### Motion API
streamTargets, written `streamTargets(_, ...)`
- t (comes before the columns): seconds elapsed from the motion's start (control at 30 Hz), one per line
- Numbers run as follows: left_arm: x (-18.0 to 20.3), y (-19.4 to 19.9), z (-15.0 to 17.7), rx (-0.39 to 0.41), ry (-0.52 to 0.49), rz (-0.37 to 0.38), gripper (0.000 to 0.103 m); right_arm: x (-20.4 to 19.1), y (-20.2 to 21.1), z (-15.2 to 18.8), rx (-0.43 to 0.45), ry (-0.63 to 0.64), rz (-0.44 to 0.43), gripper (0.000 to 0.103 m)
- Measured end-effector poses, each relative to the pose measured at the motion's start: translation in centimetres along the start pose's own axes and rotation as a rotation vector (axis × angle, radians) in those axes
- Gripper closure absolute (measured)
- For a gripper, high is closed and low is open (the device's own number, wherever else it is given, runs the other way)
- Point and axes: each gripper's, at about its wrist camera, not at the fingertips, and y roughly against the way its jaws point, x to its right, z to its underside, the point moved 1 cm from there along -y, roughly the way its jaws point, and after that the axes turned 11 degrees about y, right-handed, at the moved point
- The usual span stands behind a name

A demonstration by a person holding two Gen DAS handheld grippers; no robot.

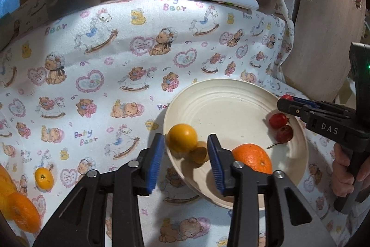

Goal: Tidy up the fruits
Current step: 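Carry both fruits over the cream plate and open both tools to release them, then move both tools away from the plate toward the loose fruits beside the apple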

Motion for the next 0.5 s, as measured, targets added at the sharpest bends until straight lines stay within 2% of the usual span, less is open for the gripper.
streamTargets(0.03, 0.0, 0.0, 0.0, -0.001, -0.001, 0.003, 0.064, 0.0, 0.0, 0.0, -0.001, -0.002, -0.002, 0.074)
streamTargets(0.13, 0.0, 0.3, -0.1, 0.014, -0.002, 0.009, 0.054, 0.1, 0.1, 0.0, 0.003, -0.006, -0.012, 0.072)
streamTargets(0.2, 0.1, 0.5, -0.1, 0.037, -0.010, -0.003, 0.043, 0.1, 0.3, -0.1, 0.011, -0.007, -0.007, 0.061)
streamTargets(0.23, 0.1, 0.6, -0.1, 0.049, -0.014, -0.008, 0.041, 0.0, 0.5, -0.1, 0.021, -0.007, 0.006, 0.046)
streamTargets(0.27, 0.1, 0.8, -0.1, 0.062, -0.017, -0.015, 0.039, 0.0, 0.8, -0.1, 0.038, -0.006, 0.024, 0.040)
streamTargets(0.33, 0.1, 1.0, -0.2, 0.082, -0.019, -0.020, 0.035, 0.0, 1.3, -0.3, 0.065, 0.003, 0.042, 0.037)
streamTargets(0.4, 0.1, 1.3, -0.2, 0.109, -0.018, -0.024, 0.026, 0.0, 1.8, -0.4, 0.089, 0.002, 0.041, 0.035)
streamTargets(0.47, 0.1, 1.8, -0.3, 0.144, -0.018, -0.030, 0.021, 0.0, 2.2, -0.5, 0.118, -0.007, 0.042, 0.027)
streamTargets(0.5, 0.1, 2.1, -0.3, 0.166, -0.017, -0.031, 0.018, 0.0, 2.5, -0.5, 0.132, -0.006, 0.047, 0.026)
